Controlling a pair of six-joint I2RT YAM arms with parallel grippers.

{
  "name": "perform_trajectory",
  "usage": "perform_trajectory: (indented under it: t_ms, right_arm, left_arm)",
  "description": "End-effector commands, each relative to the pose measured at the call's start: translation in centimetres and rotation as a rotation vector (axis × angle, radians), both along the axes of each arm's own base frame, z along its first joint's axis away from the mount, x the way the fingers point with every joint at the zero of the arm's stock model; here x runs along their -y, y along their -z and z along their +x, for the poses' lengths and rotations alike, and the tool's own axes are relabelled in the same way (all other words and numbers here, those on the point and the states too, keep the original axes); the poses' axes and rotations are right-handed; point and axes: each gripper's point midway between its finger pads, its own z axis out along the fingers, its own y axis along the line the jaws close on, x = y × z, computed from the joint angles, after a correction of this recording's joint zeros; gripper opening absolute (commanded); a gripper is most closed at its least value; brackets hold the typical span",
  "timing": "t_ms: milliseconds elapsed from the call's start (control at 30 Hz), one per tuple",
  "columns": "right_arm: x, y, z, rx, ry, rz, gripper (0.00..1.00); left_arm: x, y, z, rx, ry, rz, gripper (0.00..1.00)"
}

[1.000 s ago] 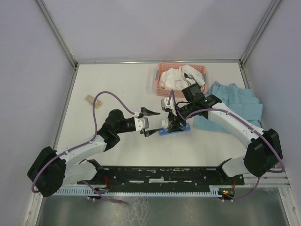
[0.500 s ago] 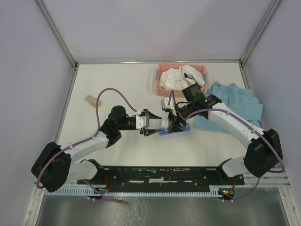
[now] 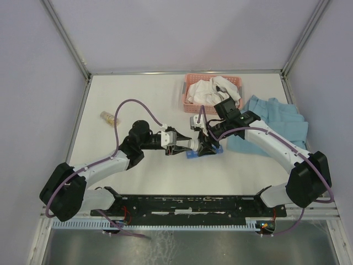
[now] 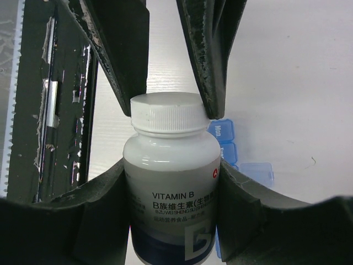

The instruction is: Sort the pills into containers

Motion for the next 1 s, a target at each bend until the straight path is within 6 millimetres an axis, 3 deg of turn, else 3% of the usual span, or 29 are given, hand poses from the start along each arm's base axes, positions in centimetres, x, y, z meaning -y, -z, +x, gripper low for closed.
perform_trajectory:
  t_ms: [0, 133, 267, 433, 567, 733, 967]
  right_arm:
    - [-0.7, -2.2, 0.1, 0.056, -0.029, 0.065, 0.01]
    - [-0.7, -2.1, 0.5, 0.056, -0.008, 0.054, 0.01]
    - [-0.7, -1.9, 1.2, 0.061, 0.027, 0.04, 0.01]
    - [-0.7, -1.6, 1.7, 0.061, 0.057, 0.025, 0.01]
    - [-0.6, -1.5, 1.8, 0.055, 0.062, 0.021, 0.01]
    - [-0.6, -1.6, 1.9, 0.061, 0.065, 0.021, 0.01]
    - [-0.6, -1.6, 1.9, 0.059, 0.065, 0.021, 0.01]
  left_arm:
    - [0.5, -2.2, -0.4, -0.064, 0.03, -0.046, 0.21]
    - [0.6, -3.5, -0.5, -0.239, -0.017, -0.102, 0.12]
    - [0.4, -4.7, 1.0, -0.619, -0.188, -0.181, 0.07]
    - [1.1, -3.4, 2.0, -1.121, -0.343, -0.218, 0.03]
    - [1.8, -2.4, 1.9, -1.411, -0.38, -0.222, 0.03]
    - [2.2, -1.8, 1.9, -1.637, -0.427, -0.241, 0.03]
    - [3.3, -4.0, 1.4, -1.676, -0.335, -0.235, 0.04]
